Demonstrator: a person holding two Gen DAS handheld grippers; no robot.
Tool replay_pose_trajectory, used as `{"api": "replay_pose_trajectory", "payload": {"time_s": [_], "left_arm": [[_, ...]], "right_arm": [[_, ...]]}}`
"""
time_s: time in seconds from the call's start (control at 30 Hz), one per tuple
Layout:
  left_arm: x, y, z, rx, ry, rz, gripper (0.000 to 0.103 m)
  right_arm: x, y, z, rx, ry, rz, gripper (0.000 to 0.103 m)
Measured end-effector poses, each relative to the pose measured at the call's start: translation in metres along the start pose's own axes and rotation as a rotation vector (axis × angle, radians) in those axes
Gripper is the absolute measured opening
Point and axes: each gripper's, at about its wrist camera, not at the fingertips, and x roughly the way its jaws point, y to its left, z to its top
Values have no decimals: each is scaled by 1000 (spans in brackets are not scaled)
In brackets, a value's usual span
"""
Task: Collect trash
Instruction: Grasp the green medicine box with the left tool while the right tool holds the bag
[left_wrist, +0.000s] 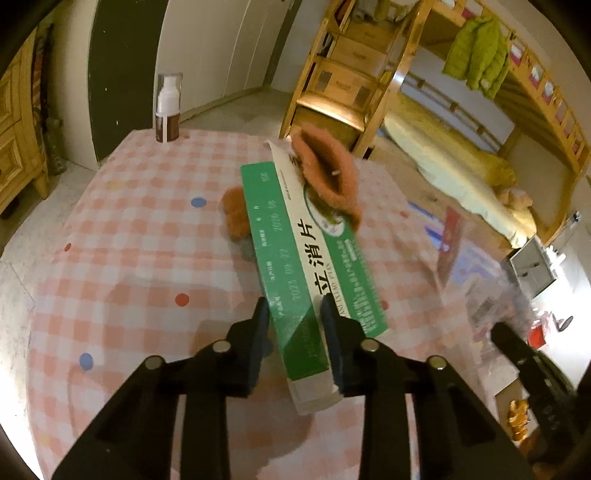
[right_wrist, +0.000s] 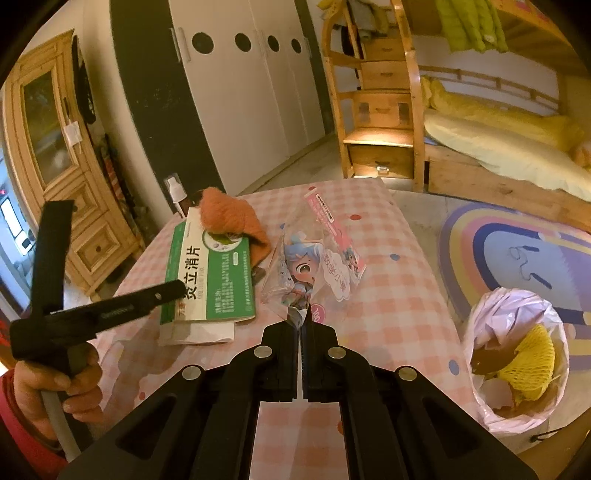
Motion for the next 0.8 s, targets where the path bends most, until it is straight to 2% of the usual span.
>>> {"api": "replay_pose_trajectory", "payload": {"time_s": [0.07,0.13,0.2,0.27,0.37,0.5,0.57,0.8], "left_arm": [[-12,-1,0,5,-23,7,23],[-26,0,1,2,-48,-6,10],[-43,-1,3,4,-67,-29,8],[-62,-7,2,63,-90,5,6],[-80,-13,-4,115,-71,34,6],[-84,-15,-13,170,13,75,6],[-86,-17,-16,196,3,104,6],[-72,-21,-26,222,2,98,19]], "right_arm": [[-2,0,-1,5,-4,7,1],[-4,-1,-2,8,-7,11,1],[-5,-1,-2,5,-9,12,1],[-5,1,-3,1,-6,15,1],[-7,4,-5,-5,-3,26,1],[-10,7,-7,-12,4,40,1],[-10,10,-8,-22,7,41,1],[-10,10,-10,-21,11,43,1]]}}
